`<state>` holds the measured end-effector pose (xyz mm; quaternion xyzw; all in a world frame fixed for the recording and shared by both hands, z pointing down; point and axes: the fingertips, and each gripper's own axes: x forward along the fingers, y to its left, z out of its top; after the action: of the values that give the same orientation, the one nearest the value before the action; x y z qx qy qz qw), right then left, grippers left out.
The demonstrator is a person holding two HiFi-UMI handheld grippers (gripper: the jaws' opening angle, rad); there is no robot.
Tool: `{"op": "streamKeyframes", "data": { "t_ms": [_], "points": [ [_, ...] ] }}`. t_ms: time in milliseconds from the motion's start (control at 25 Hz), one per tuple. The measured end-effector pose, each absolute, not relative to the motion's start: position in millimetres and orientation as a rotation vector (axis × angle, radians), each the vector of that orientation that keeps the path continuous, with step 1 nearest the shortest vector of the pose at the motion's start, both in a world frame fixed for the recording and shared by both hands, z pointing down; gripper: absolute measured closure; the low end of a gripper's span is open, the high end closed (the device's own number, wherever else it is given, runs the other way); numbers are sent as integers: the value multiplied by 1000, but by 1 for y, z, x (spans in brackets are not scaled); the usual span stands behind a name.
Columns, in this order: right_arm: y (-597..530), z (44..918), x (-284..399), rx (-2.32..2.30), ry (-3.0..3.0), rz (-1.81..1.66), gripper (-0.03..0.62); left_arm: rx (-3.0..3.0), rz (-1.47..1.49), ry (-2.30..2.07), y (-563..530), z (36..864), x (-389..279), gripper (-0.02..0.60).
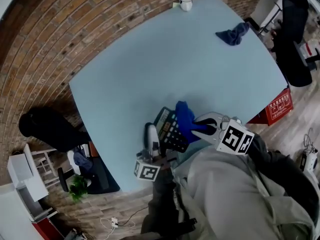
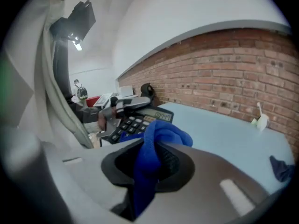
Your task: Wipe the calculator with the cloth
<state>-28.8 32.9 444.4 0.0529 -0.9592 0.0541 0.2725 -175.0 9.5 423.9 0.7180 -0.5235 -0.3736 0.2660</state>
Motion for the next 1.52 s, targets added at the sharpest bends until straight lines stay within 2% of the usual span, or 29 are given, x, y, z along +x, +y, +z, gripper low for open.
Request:
{"op": "streamKeyframes", "data": {
  "t_ms": [160,440,800,1080,1240,1280,1360,1400,1520],
  "points": [
    [49,491,-14,119,-2485,269,534,1978,-958,-1366,-19,458,-189,541],
    [1,529,3,362,-2489,478,534,2029,-899,-1188,-88,498,-209,541],
    [-70,546,-12,520,-2452,426,534,2014,-743,-1154,-149,536,-213,540],
    [-121,555,-31,556,-2378,221,534,2194,-109,-1274,-178,558,-196,535],
    [-140,562,-32,580,-2268,0,534,2244,91,-1351,-187,565,-197,492],
    [-144,566,-29,598,-2241,-27,533,2244,128,-1363,-187,568,-197,469],
    [-149,574,-21,625,-2182,-27,531,2242,178,-1377,-183,572,-197,385],
    [-152,577,-16,638,-2162,-11,529,2240,180,-1386,-181,571,-198,366],
    [-163,577,8,718,-2158,40,479,2205,88,-1477,-169,556,-214,345]
  ]
}}
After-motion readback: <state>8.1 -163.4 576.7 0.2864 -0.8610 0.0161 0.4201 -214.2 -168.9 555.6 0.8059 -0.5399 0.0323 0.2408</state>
